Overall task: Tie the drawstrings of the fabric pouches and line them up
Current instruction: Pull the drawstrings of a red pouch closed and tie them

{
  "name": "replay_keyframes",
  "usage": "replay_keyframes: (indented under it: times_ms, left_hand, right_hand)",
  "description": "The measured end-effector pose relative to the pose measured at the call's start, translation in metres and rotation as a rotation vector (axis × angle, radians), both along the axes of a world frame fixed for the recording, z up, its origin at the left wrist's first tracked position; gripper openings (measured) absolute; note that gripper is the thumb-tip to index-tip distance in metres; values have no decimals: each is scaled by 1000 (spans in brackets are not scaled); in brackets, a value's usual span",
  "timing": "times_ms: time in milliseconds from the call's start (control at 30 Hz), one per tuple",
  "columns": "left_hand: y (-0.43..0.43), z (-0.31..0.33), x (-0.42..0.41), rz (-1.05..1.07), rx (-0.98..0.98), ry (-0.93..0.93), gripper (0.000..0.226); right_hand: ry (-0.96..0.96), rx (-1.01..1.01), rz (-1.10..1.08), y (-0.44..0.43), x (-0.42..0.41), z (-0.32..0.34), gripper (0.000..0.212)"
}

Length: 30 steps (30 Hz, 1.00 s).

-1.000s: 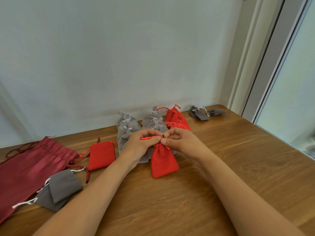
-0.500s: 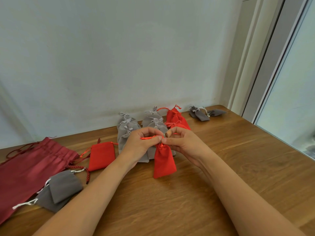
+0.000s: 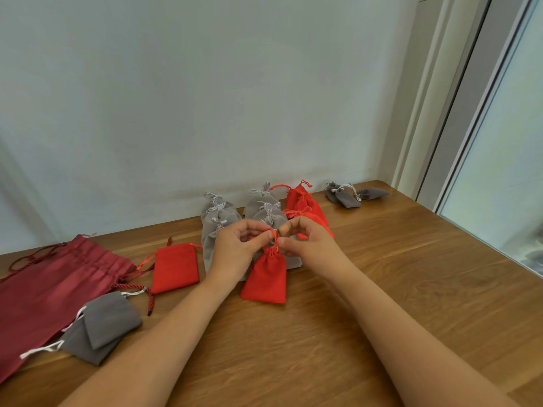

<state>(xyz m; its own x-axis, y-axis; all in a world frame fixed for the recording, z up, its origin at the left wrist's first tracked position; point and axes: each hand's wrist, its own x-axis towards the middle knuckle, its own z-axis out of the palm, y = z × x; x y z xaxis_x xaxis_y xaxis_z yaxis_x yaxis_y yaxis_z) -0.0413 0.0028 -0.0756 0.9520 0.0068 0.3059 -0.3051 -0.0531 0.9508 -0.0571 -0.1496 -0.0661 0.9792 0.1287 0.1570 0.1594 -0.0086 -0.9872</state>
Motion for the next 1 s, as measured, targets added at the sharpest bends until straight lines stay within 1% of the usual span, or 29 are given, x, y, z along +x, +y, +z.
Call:
replay_keyframes:
  times_ms: [100,200,333,400,467,567,600,667,733,833,867,1000]
  left_hand:
    - [0,0,-1,-8,-20,2,18]
    - [-1,1,-3,9,5,-19,18]
    - [-1,3,-4,11,17,-35,15]
    - [-1,4,-5,-8,22,-28,14]
    - [-1,4,-5,-28,19,3,13]
    - [-1,2,-2,-51,-17,60,23]
    - [-1,2,-1,-58,-24,77,23]
    - [-1,2,-1,-66,-21,99,15]
    - [-1,4,-2,-65,-52,130,12]
    - [1,4,0,-57,-47,135,21]
    - [1,4,0,-57,-33,136,23]
    - [1,4,-1,-94,38,123,28]
  right_hand:
    - [-67,-82,12,0,1,2,30]
    - [-83,-100,43,1,0,3,27]
    - [-86,-78,8,3,-2,5,24]
    - [-98,-81,-52,1,-4,8,25]
    - [-120,-136,-133,-3,-2,9,29]
    - [-121,-285,-147,-10,1,8,24]
    - [-125,-326,-146,-10,3,7,25]
    - [-151,-338,-151,-10,3,8,30]
    - [-172,-286,-126,-9,1,9,31]
    - [-128,-130,-62,-7,-1,11,28]
    - [-94,-38,-39,-7,-1,12,29]
    - [68,451,122,-14,-3,19,29]
